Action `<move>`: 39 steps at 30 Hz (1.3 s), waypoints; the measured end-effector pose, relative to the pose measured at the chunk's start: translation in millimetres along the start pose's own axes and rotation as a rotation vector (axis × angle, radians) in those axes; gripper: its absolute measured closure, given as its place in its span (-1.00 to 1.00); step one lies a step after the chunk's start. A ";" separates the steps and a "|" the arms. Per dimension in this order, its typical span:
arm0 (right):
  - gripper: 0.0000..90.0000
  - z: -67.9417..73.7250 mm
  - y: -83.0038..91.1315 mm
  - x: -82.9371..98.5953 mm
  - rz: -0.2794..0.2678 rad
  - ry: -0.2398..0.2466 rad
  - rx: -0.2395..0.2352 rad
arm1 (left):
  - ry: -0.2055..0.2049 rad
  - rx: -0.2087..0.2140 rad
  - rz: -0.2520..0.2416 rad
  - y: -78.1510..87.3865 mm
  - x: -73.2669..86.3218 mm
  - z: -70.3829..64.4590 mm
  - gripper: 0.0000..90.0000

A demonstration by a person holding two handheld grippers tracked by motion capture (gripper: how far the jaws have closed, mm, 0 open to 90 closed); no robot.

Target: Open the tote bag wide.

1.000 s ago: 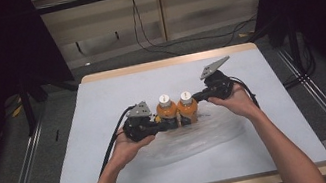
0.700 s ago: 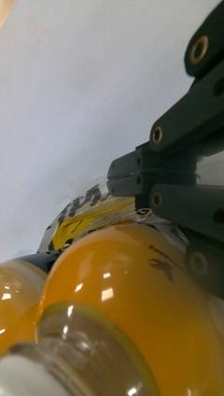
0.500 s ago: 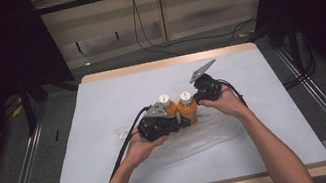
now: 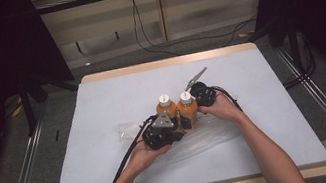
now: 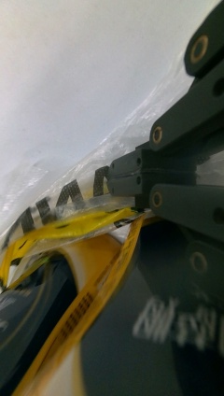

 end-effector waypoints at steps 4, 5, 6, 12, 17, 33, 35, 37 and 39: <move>1.00 -1.1 -1.6 -0.1 -0.001 -0.019 -0.003 | 0.015 0.010 0.030 -2.8 10.3 -4.3 1.00; 1.00 -1.4 -1.6 -0.3 0.001 -0.020 0.004 | 0.006 0.014 0.028 -2.8 9.9 -4.9 1.00; 1.00 -1.3 -1.9 -0.6 0.002 -0.019 0.009 | -0.001 0.021 0.035 -2.3 10.2 -6.0 1.00; 1.00 -5.4 -4.8 -5.4 -0.013 -0.013 0.059 | -0.015 0.026 0.059 0.6 13.3 -12.0 1.00; 1.00 -8.5 -7.5 -10.2 -0.012 -0.018 0.094 | -0.010 0.038 0.037 -0.7 12.7 -12.8 1.00; 1.00 -9.2 7.8 -21.6 -0.105 -0.008 0.072 | 0.007 0.056 0.022 -0.3 14.1 -8.7 1.00; 1.00 -6.4 11.5 -23.0 -0.105 0.009 0.072 | 0.014 0.052 0.001 -1.6 13.1 -8.4 1.00; 1.00 -1.6 13.4 -23.4 -0.105 0.014 0.027 | 0.001 0.043 0.026 -0.3 13.9 -7.7 1.00; 1.00 0.0 10.5 -18.6 -0.072 0.019 -0.013 | 0.007 0.044 0.006 -2.0 12.7 -7.9 1.00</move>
Point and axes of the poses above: each handheld gripper's, and its own axes: y roughly backward along the jaws, x roughly out of its underside, z roughly to its left, the point moved 8 cm from there along -y, roughly forward along the jaws
